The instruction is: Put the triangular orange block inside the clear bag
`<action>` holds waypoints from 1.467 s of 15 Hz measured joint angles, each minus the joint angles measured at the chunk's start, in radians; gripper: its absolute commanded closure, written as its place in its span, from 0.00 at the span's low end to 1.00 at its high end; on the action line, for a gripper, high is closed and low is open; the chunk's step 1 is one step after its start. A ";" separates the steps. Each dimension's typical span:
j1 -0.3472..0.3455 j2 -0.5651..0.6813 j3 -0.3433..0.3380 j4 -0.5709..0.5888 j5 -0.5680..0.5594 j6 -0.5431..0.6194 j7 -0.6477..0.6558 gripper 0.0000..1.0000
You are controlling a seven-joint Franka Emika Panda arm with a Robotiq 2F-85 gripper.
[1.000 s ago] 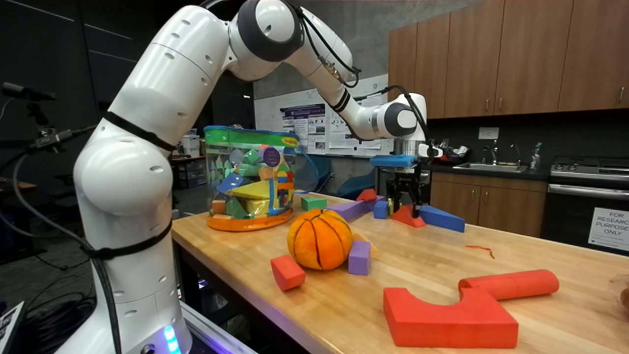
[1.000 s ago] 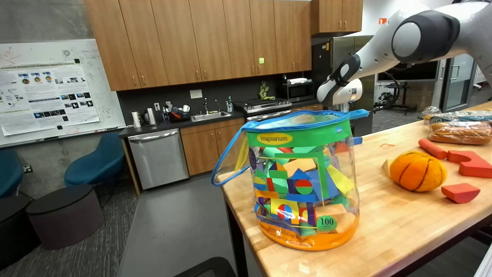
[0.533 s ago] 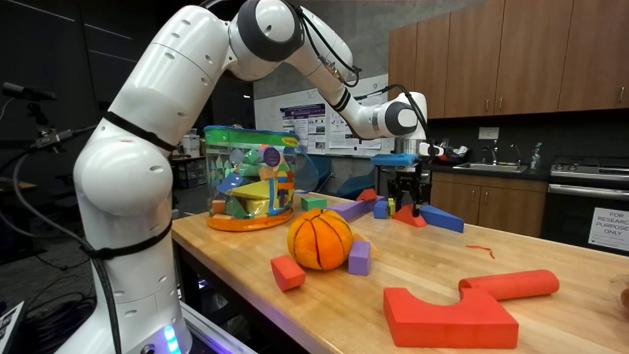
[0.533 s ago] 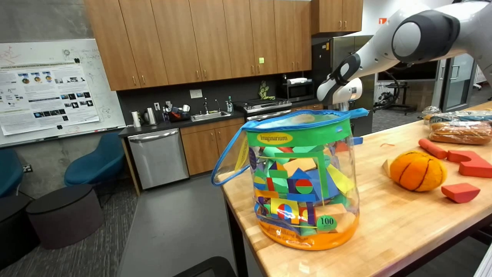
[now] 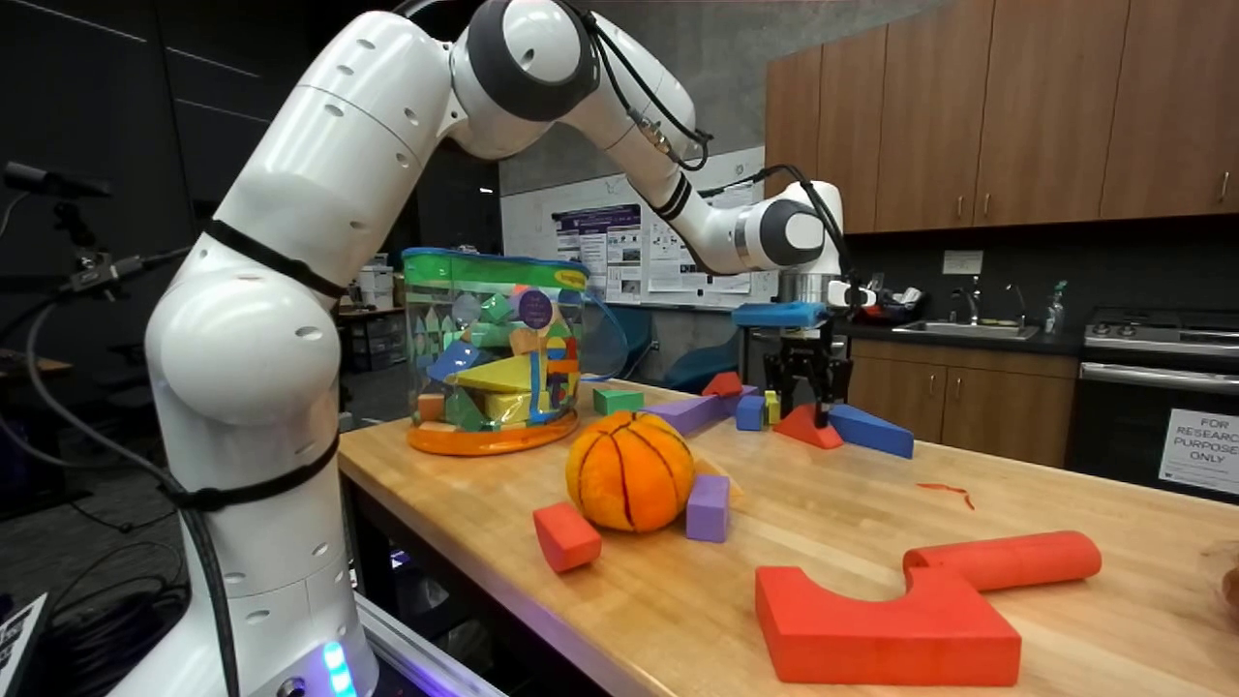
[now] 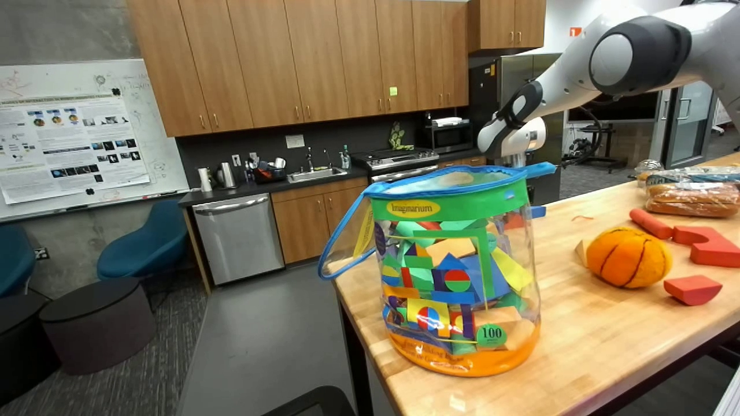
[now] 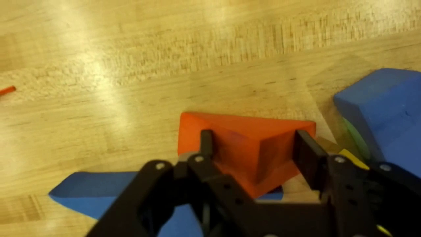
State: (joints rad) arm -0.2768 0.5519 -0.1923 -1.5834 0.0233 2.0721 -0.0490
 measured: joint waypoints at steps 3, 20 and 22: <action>-0.002 -0.009 -0.002 -0.001 0.000 -0.002 -0.004 0.63; 0.037 -0.242 0.002 -0.041 -0.080 -0.055 -0.019 0.63; 0.056 -0.273 0.003 -0.044 -0.115 -0.066 -0.018 0.63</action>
State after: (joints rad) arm -0.2204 0.2793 -0.1893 -1.6276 -0.0921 2.0062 -0.0670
